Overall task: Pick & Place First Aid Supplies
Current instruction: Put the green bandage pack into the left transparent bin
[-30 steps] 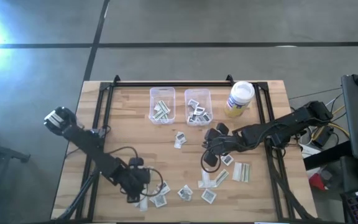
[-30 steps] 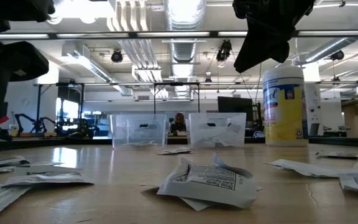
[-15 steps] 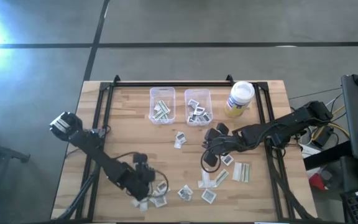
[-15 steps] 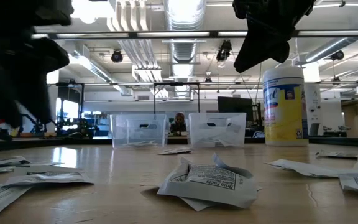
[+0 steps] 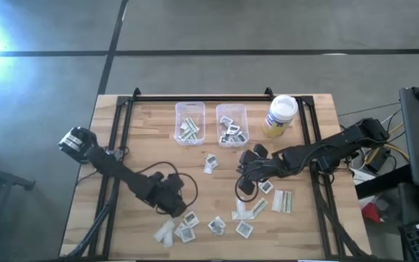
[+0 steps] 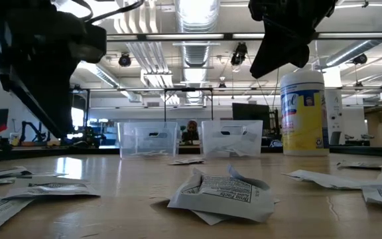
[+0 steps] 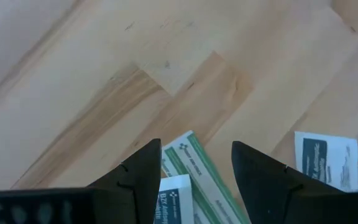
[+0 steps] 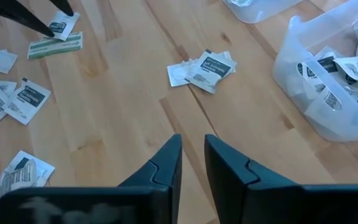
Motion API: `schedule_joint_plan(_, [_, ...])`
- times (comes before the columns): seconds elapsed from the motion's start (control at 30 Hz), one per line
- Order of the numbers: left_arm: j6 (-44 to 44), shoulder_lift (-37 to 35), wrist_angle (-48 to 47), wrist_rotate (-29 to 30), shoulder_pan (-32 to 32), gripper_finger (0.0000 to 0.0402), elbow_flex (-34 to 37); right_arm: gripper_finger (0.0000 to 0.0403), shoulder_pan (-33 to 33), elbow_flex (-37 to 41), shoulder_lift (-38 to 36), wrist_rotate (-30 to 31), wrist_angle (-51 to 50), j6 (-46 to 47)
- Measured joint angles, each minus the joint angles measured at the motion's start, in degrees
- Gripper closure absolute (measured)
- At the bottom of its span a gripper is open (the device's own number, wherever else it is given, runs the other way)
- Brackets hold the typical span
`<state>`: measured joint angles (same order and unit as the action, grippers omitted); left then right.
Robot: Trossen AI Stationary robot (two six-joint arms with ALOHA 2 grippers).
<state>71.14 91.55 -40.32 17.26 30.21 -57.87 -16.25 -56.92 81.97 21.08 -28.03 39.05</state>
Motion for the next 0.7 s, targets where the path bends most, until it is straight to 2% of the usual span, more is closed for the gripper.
schedule_joint_plan(0.23, [-0.4,2.5,1.4,0.0,-0.6,0.0213,0.0,0.0327,0.0,0.1,0.0,0.0,0.0,0.0])
schedule_joint_plan(0.47, [-2.2,6.7,3.2,-0.8,-0.1,0.0213,0.0,0.0339,0.0,0.2,0.0,0.0,0.0,0.0])
schedule_joint_plan(0.7, [-3.4,7.5,3.2,-1.3,-0.1,0.0213,0.0,0.0343,0.0,0.2,0.0,0.0,0.0,0.0])
